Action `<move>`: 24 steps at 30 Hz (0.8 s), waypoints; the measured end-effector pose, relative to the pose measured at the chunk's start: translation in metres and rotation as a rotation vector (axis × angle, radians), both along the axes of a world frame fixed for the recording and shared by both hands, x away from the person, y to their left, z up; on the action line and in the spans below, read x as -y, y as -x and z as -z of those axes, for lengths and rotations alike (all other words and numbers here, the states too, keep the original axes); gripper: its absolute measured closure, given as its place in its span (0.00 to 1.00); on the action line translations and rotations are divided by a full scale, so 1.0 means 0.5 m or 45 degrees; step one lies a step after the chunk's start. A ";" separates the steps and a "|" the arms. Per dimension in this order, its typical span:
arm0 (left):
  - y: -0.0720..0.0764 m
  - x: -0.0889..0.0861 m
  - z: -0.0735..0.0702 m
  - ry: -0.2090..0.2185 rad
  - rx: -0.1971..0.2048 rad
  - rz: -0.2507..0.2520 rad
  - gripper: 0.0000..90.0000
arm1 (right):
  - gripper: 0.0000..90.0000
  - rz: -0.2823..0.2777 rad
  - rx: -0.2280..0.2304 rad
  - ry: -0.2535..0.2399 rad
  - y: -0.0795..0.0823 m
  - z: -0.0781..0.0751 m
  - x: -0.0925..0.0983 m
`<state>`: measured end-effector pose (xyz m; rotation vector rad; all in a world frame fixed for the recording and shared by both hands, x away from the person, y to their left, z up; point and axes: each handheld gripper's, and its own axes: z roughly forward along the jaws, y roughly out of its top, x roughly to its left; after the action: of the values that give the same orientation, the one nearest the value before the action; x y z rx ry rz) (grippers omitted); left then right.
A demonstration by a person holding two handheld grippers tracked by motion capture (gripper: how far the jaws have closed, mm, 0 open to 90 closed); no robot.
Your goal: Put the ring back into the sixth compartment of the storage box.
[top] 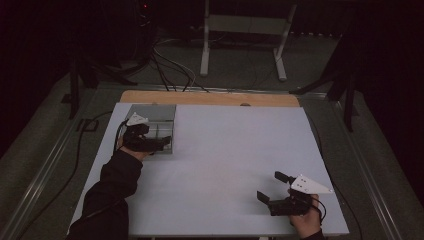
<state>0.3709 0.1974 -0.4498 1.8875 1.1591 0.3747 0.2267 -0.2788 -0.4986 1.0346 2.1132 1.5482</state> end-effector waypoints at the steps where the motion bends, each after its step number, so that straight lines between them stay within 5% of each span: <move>1: 0.000 0.000 0.000 0.000 0.000 0.000 0.01 | 0.00 0.000 0.000 0.000 0.000 0.000 0.000; 10: 0.030 -0.027 -0.017 0.122 0.060 0.091 0.01 | 0.00 0.000 -0.001 0.002 0.000 0.001 0.000; 17: 0.057 -0.032 -0.010 0.103 0.114 0.141 0.01 | 0.00 0.002 -0.001 0.004 0.000 0.001 0.001; 24: 0.091 -0.036 0.011 0.093 0.117 0.168 0.01 | 0.00 -0.008 -0.003 0.011 -0.001 0.000 -0.004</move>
<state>0.3253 0.2156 -0.4554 1.8524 0.9689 0.3379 0.2273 -0.2768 -0.4988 1.0282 2.1249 1.5404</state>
